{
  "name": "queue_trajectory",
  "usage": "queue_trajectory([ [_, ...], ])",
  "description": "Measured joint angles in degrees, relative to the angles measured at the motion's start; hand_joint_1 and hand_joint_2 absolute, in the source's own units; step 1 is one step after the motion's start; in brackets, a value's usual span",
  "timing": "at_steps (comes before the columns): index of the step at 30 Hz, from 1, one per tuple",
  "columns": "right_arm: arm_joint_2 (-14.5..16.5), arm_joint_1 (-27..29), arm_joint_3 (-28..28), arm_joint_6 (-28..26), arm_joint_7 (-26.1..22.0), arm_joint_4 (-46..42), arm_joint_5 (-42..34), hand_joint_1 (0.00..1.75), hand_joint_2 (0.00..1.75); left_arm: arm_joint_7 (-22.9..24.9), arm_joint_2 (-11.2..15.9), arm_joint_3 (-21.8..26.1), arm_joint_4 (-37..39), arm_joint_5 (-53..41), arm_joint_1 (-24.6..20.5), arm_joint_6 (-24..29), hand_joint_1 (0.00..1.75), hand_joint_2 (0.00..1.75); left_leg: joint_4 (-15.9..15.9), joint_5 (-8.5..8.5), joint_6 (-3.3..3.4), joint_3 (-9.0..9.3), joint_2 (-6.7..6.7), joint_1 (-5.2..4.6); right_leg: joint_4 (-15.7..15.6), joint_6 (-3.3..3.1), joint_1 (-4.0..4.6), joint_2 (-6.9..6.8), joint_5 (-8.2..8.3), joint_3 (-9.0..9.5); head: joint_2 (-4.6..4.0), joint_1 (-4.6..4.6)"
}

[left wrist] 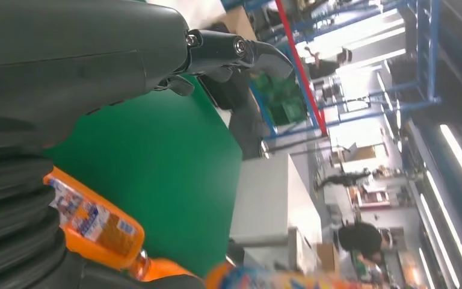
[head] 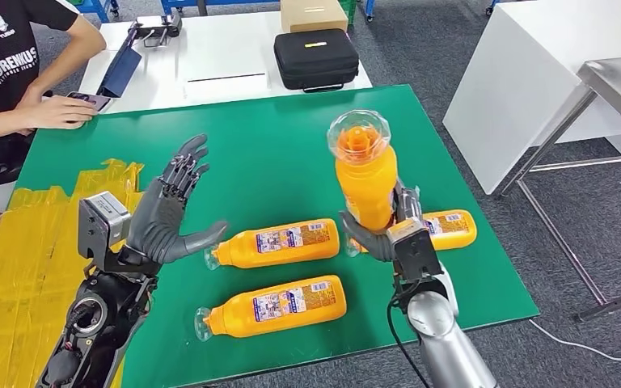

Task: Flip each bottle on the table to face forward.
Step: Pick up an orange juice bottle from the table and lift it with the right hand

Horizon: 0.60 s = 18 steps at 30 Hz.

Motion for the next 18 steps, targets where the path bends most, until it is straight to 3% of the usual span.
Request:
queue_trajectory([
  [7,1.23,-3.40,3.88,0.10,-0.07,3.23,-0.08,1.75,1.75,0.01,-0.03,-0.73,-0.02,0.62,-0.44,-0.12,0.00,1.75,0.00,0.01,-0.01,-0.02,-0.02,0.00,0.01,0.00,0.00,-0.01,0.00,-0.01,0.00,0.00],
  [18,1.74,-4.49,4.96,0.10,-0.18,5.19,-0.23,1.75,1.75,0.01,-0.03,-1.04,-0.02,0.62,-0.57,-0.11,0.00,1.75,0.00,0.01,-0.01,-0.03,-0.02,-0.01,0.01,0.00,-0.01,-0.01,0.00,-0.01,0.00,0.01],
])
